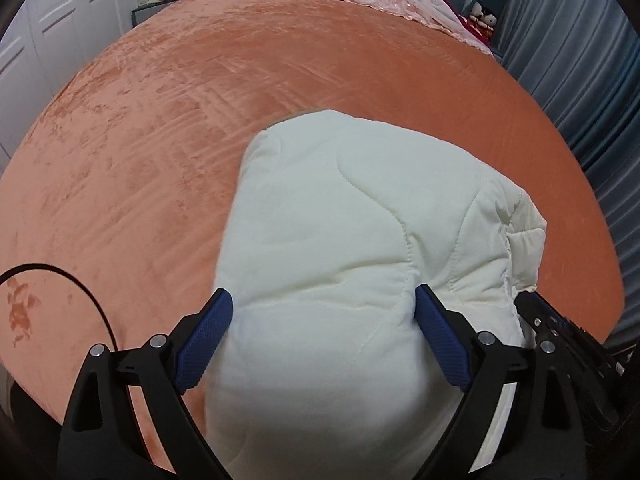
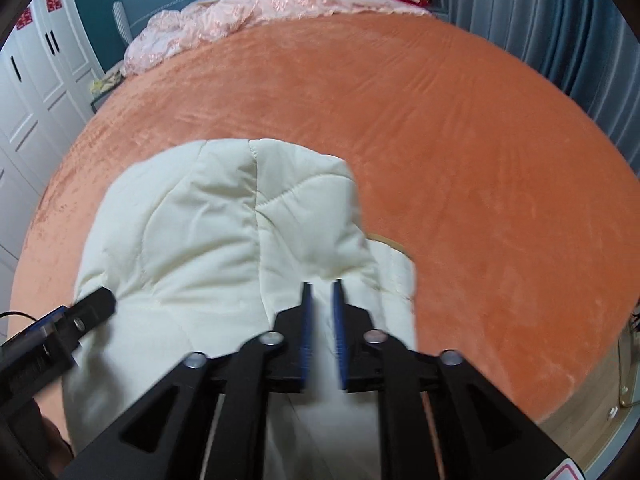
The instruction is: Fold large clothes
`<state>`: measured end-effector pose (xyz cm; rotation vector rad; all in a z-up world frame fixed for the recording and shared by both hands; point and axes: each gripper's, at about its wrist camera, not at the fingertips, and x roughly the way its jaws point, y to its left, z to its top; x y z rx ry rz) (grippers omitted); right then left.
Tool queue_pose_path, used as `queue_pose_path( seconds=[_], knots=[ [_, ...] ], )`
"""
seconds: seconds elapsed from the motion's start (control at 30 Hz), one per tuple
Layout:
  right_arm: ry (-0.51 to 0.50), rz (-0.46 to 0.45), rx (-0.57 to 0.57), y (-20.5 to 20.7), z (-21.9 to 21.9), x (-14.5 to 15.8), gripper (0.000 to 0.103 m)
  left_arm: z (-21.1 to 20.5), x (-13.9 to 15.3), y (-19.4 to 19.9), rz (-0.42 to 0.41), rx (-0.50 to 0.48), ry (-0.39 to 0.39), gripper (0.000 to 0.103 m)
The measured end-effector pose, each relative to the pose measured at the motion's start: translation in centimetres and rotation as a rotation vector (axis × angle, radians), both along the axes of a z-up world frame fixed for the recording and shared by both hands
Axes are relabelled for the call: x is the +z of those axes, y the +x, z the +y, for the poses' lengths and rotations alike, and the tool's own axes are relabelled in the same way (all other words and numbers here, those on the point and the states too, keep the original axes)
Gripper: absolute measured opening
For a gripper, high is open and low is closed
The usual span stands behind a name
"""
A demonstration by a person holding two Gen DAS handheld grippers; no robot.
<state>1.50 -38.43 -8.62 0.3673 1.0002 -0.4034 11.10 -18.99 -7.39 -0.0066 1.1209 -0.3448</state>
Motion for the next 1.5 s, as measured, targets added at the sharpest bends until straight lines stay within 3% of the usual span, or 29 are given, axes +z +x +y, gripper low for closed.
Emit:
queue_pose_path(
  seconds=[0.03, 0.07, 0.2, 0.3, 0.43, 0.53, 0.67, 0.73, 0.8, 0.9, 1.0, 1.23, 1.5],
  knots=[
    [0.002, 0.003, -0.004, -1.1, -0.1, 0.3, 0.053, 1.1, 0.2, -0.1, 0.017, 0.016, -0.021, 0.089],
    [0.002, 0.018, -0.014, -1.9, -0.2, 0.5, 0.058, 2.4, 0.1, -0.1, 0.045, 0.029, -0.042, 0.089],
    [0.121, 0.050, -0.043, -5.2, -1.4, -0.8, 0.066, 5.9, -1.2, -0.6, 0.147, 0.073, -0.119, 0.090],
    [0.271, 0.039, -0.098, -6.1, -2.7, -2.3, 0.071, 7.9, -1.4, -1.2, 0.177, 0.102, -0.167, 0.088],
    [0.459, 0.020, -0.134, -5.8, -3.6, -5.4, 0.078, 8.7, -2.5, -1.3, 0.228, 0.083, -0.223, 0.088],
    [0.608, -0.026, -0.168, -5.9, -4.3, -7.8, 0.084, 8.7, -3.9, -0.9, 0.277, 0.082, -0.310, 0.092],
    [0.631, -0.050, -0.160, -5.7, -3.9, -8.6, 0.081, 8.3, -6.3, 0.0, 0.351, 0.054, -0.427, 0.096],
    [0.642, -0.057, -0.137, -5.3, -3.6, -8.5, 0.061, 7.7, -7.2, 0.4, 0.377, 0.028, -0.471, 0.096],
    [0.676, -0.075, -0.127, -5.0, -3.2, -8.2, 0.047, 6.8, -7.0, 0.7, 0.391, -0.007, -0.485, 0.090],
    [0.548, -0.066, -0.083, -4.6, -2.1, -5.8, 0.032, 5.4, -4.8, 0.4, 0.331, -0.056, -0.418, 0.075],
    [0.445, -0.087, -0.047, -4.2, -0.4, -3.0, 0.028, 5.3, -2.0, 0.2, 0.250, -0.084, -0.376, 0.065],
    [0.204, -0.213, 0.069, -1.2, 4.6, 4.4, 0.026, 7.4, 5.4, 0.6, 0.047, -0.112, -0.348, 0.062],
    [0.122, -0.331, 0.180, 6.1, 8.6, 8.9, 0.026, 12.0, 10.4, 5.6, -0.129, -0.066, -0.372, 0.062]
  ],
)
